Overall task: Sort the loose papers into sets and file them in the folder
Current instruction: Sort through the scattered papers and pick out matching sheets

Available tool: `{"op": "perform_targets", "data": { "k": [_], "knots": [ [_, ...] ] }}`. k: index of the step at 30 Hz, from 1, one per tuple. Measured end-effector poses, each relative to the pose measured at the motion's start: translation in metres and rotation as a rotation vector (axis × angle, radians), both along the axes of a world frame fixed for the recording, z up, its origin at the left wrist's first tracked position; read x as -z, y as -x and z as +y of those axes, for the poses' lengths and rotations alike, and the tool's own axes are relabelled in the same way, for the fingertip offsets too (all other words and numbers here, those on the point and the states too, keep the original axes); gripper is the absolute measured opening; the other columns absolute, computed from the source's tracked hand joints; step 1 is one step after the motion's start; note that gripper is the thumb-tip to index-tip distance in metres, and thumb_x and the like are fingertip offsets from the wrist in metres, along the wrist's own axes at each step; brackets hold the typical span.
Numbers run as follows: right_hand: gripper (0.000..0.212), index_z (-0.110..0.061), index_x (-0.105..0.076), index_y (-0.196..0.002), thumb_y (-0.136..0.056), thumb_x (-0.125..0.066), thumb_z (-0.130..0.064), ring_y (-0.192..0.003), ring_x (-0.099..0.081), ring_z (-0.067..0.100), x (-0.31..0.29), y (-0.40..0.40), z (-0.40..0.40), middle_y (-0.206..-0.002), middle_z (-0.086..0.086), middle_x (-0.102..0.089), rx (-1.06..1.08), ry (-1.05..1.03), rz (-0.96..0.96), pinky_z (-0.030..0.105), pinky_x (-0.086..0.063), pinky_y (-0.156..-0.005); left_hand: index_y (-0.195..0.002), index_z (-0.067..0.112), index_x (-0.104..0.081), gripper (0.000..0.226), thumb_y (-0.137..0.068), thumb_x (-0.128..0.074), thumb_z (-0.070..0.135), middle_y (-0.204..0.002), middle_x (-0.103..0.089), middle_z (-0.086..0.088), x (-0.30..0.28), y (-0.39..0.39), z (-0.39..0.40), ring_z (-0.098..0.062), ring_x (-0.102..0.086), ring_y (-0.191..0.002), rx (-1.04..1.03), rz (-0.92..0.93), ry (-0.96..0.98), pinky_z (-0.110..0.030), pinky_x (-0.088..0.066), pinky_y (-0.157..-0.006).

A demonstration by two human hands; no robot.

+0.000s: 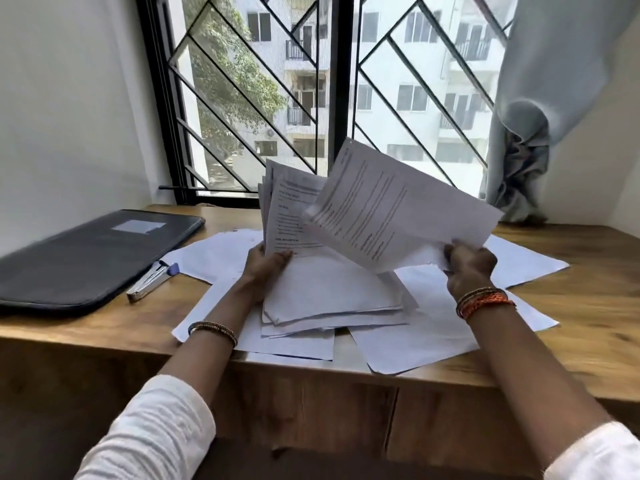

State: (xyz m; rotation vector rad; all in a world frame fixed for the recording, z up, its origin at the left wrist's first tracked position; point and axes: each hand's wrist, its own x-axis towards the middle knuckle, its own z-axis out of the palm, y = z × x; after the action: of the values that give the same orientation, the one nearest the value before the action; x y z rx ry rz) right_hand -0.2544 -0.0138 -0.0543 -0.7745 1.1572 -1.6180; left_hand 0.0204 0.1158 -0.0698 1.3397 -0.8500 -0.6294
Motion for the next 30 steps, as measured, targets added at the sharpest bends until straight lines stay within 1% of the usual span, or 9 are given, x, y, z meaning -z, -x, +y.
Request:
{"op": "perform_targets", "data": {
  "k": [3,6,8,10,15,19,23,27,30],
  "knots": [
    [0.029,-0.003,-0.066,-0.106,-0.078,-0.067,-0.009,-0.095,-0.063,0.028,0.019,-0.005,0.002,-0.099,0.009,-0.065,0.005,0.041,0.139,0.042,-0.056,-0.078,-0.111,0.008,-0.059,0.021,-0.091,-0.059,0.003,-0.109,-0.063,-0.012,0.000,-0.001,-0.001,-0.026,-0.060,-0.098,0.002,0.016,0.009,-0.032,-0.050,-0.083],
    [0.034,-0.002,-0.063,-0.111,-0.078,-0.068,0.004,-0.097,-0.061,0.030,0.024,-0.012,0.021,-0.106,0.012,-0.064,-0.129,0.050,0.061,0.046,-0.052,-0.088,-0.111,0.008,-0.058,0.020,-0.091,-0.060,0.007,-0.110,-0.063,-0.013,0.001,-0.002,-0.004,-0.028,-0.060,-0.099,-0.005,0.016,0.028,-0.037,-0.051,-0.088],
    [0.037,0.001,-0.060,-0.115,-0.081,-0.063,0.013,-0.097,-0.059,0.031,0.026,-0.018,0.024,-0.107,0.015,-0.063,-0.217,0.041,0.054,0.048,-0.051,-0.089,-0.105,0.010,-0.059,0.013,-0.092,-0.060,0.010,-0.110,-0.063,-0.015,0.001,-0.004,-0.005,-0.030,-0.061,-0.099,-0.004,0.034,0.028,-0.041,-0.052,-0.089],
    [0.036,0.002,-0.060,-0.114,-0.081,-0.061,0.015,-0.097,-0.059,0.032,0.027,-0.020,0.027,-0.107,0.016,-0.063,-0.247,0.038,0.069,0.048,-0.051,-0.089,-0.101,0.012,-0.059,0.007,-0.094,-0.057,0.013,-0.109,-0.063,-0.016,0.000,-0.004,-0.006,-0.031,-0.061,-0.097,0.002,0.085,0.029,-0.044,-0.052,-0.089],
    [0.032,-0.001,-0.063,-0.110,-0.080,-0.066,0.009,-0.098,-0.062,0.034,0.035,-0.018,0.025,-0.107,0.016,-0.066,-0.201,0.078,0.123,0.045,-0.053,-0.089,-0.113,0.009,-0.057,0.024,-0.099,-0.048,0.027,-0.109,-0.063,-0.013,-0.003,-0.003,-0.007,-0.031,-0.061,-0.100,0.019,0.132,0.041,-0.042,-0.051,-0.087],
    [0.030,-0.001,-0.065,-0.107,-0.078,-0.071,0.005,-0.095,-0.062,0.029,0.036,-0.016,0.024,-0.104,0.013,-0.066,-0.119,0.120,0.122,0.038,-0.051,-0.086,-0.111,0.009,-0.058,0.027,-0.100,-0.045,0.030,-0.116,-0.064,-0.017,-0.004,-0.003,-0.007,-0.035,-0.061,-0.105,0.011,0.154,0.013,-0.048,-0.049,-0.094],
    [0.030,-0.002,-0.066,-0.105,-0.078,-0.071,0.006,-0.095,-0.062,0.030,0.038,-0.019,0.024,-0.102,0.014,-0.067,-0.099,0.157,0.161,0.043,-0.053,-0.088,-0.115,0.008,-0.057,0.029,-0.100,-0.044,0.029,-0.115,-0.062,-0.017,-0.006,-0.003,-0.006,-0.034,-0.060,-0.105,-0.004,0.133,0.037,-0.046,-0.049,-0.095],
    [0.023,-0.012,-0.066,-0.092,-0.077,-0.072,0.004,-0.092,-0.064,0.031,0.045,-0.024,0.023,-0.096,0.012,-0.070,-0.152,0.166,0.232,0.048,-0.053,-0.088,-0.117,0.008,-0.058,0.038,-0.102,-0.038,0.036,-0.115,-0.064,-0.016,-0.004,-0.004,-0.006,-0.033,-0.061,-0.105,-0.021,0.083,0.014,-0.048,-0.049,-0.095],
    [0.026,-0.007,-0.065,-0.102,-0.079,-0.071,0.002,-0.093,-0.064,0.031,0.045,-0.024,0.024,-0.096,0.010,-0.068,-0.139,0.168,0.300,0.044,-0.054,-0.088,-0.114,0.009,-0.058,0.039,-0.101,-0.037,0.038,-0.113,-0.064,-0.016,-0.005,-0.002,-0.003,-0.031,-0.062,-0.101,-0.017,0.106,0.039,-0.044,-0.050,-0.091]
  ]
}}
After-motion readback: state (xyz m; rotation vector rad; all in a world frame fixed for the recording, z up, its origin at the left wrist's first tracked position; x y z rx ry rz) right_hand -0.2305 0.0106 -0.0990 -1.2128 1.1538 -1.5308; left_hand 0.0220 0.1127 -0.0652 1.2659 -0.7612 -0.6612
